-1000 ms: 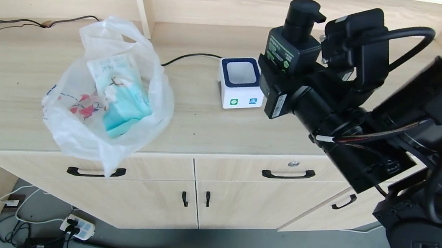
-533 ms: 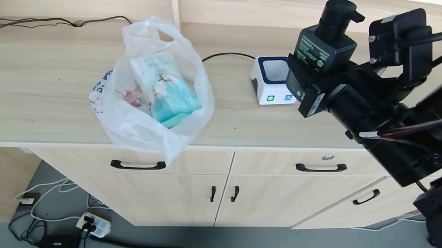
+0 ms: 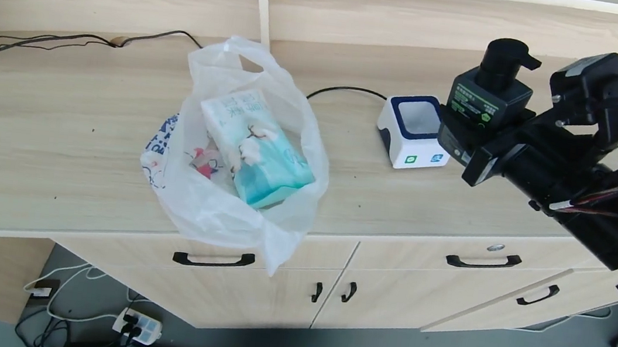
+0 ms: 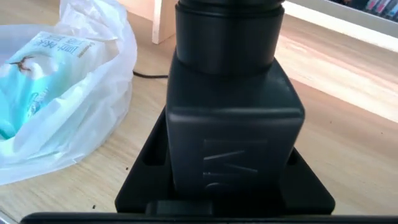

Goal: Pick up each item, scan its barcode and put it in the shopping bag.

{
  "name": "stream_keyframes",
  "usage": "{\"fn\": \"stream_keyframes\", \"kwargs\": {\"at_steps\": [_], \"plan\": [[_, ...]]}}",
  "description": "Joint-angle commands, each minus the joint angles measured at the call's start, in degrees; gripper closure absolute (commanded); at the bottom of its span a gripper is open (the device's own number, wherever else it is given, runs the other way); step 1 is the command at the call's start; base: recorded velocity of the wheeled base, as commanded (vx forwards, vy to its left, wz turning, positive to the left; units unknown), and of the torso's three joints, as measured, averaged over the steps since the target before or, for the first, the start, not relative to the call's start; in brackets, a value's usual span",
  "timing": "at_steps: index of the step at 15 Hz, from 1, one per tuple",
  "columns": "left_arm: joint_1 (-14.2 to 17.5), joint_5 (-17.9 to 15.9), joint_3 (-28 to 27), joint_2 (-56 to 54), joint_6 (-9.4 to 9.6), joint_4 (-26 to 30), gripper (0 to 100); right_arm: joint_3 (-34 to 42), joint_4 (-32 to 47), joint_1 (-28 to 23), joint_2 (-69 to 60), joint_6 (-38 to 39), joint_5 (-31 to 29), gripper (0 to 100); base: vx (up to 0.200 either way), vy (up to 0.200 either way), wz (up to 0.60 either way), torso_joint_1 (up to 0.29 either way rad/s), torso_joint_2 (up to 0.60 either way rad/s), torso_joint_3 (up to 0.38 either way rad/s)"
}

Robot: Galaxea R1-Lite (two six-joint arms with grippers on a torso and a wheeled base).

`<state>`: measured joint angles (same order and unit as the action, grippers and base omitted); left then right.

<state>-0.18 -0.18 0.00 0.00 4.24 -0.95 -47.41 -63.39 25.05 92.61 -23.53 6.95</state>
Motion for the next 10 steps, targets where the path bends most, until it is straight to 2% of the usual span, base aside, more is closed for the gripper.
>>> {"fn": "stream_keyframes", "kwargs": {"at_steps": [1,2,3,8,10], "plan": [[0.01,0.01,0.0,0.0,-0.11,-0.02,0,0.39,-0.24,-1.67,-0.41,-0.03,0.08,100,0.0,0.0,0.0,0.0,0.0,0.0],[0.01,0.01,0.0,0.09,-0.11,-0.02,0,0.12,-0.24,-2.46,-0.33,-0.03,0.08,100,0.0,0.0,0.0,0.0,0.0,0.0],[0.01,0.01,0.0,0.0,-0.02,-0.02,0,0.12,-0.24,-2.82,-0.06,-0.11,0.08,100,0.2,0.0,0.0,-0.007,-0.01,0.002],[0.01,0.01,0.0,0.09,0.06,-0.28,0,3.82,-0.86,-3.17,-1.29,-0.82,0.79,100,0.0,0.0,0.0,0.0,0.0,0.0],[0.09,0.01,0.0,0.09,-0.02,-0.28,0,3.55,-0.68,-3.34,-1.38,-0.55,0.87,100,0.0,0.0,0.6,-0.005,0.0,0.005]]}}
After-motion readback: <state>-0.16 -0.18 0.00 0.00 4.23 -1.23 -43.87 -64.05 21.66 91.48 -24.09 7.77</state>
